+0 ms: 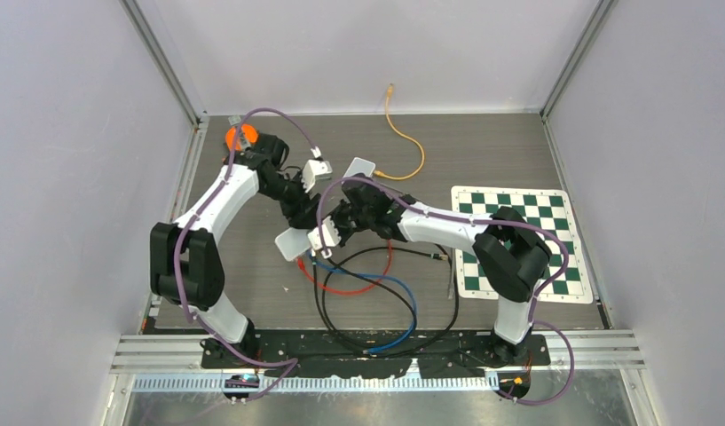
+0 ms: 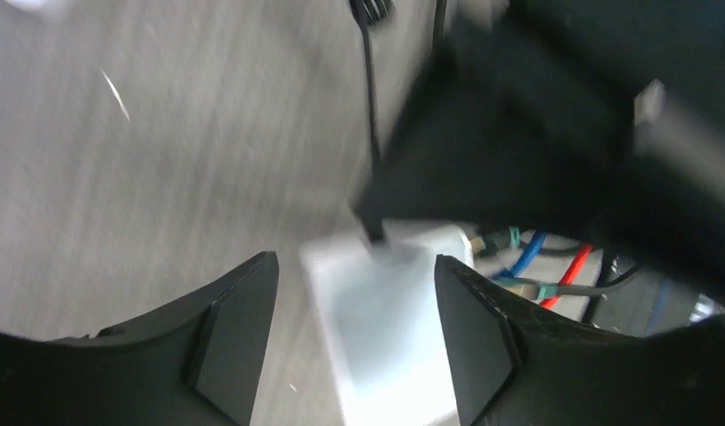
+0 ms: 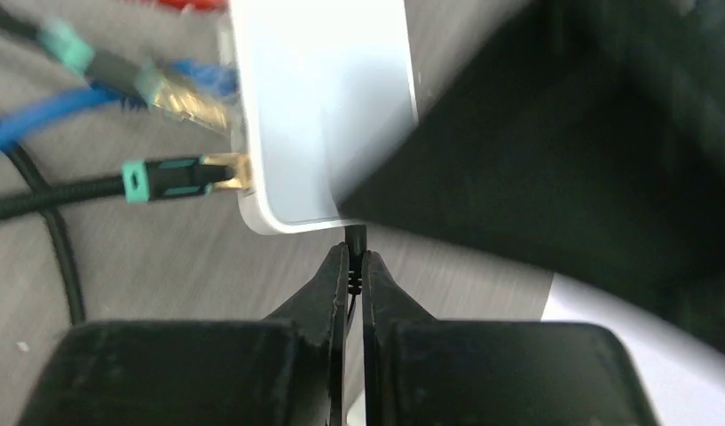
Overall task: Insert the plug into the switch port
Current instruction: Insert the power into the switch port, then place the switch port at the center of the board.
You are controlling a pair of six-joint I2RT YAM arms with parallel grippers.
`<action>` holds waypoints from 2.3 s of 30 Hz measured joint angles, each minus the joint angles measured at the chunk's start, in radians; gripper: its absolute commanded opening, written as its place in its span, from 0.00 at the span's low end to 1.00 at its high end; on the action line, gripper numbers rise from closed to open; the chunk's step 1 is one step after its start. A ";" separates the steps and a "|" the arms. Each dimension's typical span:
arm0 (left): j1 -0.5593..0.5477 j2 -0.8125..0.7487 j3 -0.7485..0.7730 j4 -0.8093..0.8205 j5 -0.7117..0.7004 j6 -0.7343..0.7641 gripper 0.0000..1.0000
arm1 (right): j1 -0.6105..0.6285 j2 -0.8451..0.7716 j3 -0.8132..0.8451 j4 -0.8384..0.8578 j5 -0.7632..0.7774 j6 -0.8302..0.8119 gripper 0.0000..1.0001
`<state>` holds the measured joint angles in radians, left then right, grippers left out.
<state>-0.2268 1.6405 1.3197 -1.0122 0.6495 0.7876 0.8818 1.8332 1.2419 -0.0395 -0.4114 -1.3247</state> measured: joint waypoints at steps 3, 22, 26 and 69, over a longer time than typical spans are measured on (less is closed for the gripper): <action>-0.015 0.002 0.016 0.060 0.062 0.003 0.50 | 0.032 0.007 0.010 0.015 -0.076 0.018 0.05; -0.002 -0.064 -0.049 0.156 0.063 -0.048 0.65 | 0.019 0.006 -0.164 0.383 -0.051 0.150 0.05; 0.013 -0.124 -0.061 0.264 0.051 -0.107 0.66 | -0.008 0.006 -0.196 0.438 -0.065 0.186 0.05; 0.059 -0.603 -0.437 0.601 -0.755 -0.971 0.73 | -0.164 0.613 0.655 0.096 0.307 0.373 0.50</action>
<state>-0.1680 1.0378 0.8829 -0.4114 -0.1051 -0.1837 0.7174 2.4466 1.8965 0.0563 -0.1040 -0.9512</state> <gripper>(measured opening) 0.723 0.360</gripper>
